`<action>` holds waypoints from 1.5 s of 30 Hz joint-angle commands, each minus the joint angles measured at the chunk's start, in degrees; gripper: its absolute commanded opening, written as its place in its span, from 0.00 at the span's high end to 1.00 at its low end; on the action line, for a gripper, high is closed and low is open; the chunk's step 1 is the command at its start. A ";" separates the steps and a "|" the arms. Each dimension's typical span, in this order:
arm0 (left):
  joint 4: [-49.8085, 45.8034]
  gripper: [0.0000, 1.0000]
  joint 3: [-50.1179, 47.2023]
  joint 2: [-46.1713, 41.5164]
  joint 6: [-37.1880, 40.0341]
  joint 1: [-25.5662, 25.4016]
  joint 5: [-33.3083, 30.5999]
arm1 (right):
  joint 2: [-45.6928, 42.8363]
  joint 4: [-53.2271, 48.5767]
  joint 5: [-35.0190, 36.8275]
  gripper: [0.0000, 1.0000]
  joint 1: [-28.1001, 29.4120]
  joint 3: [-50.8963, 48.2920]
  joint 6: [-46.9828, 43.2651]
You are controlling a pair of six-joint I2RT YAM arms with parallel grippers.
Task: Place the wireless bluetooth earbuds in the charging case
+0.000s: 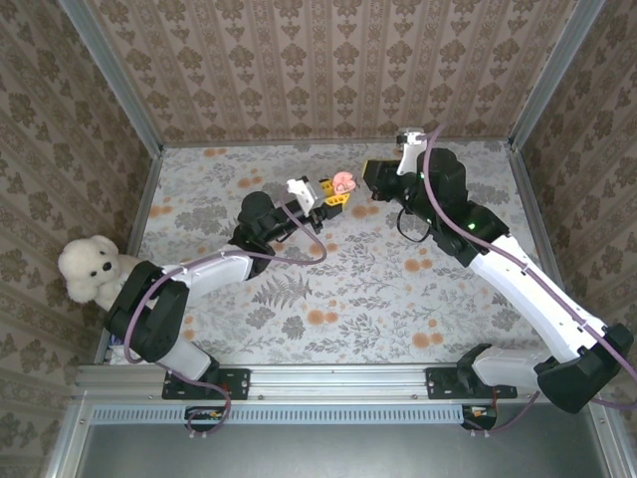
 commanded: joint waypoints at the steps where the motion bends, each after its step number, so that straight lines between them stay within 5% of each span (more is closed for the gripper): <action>1: -0.43 1.00 2.33 0.45 1.42 -0.30 1.45 | 0.03 3.09 -1.76 0.83 0.64 -0.84 -0.72; 45: -3.00 1.00 2.90 -0.61 2.21 -0.36 0.61 | 5.44 2.68 -0.18 0.83 2.97 -2.07 -2.94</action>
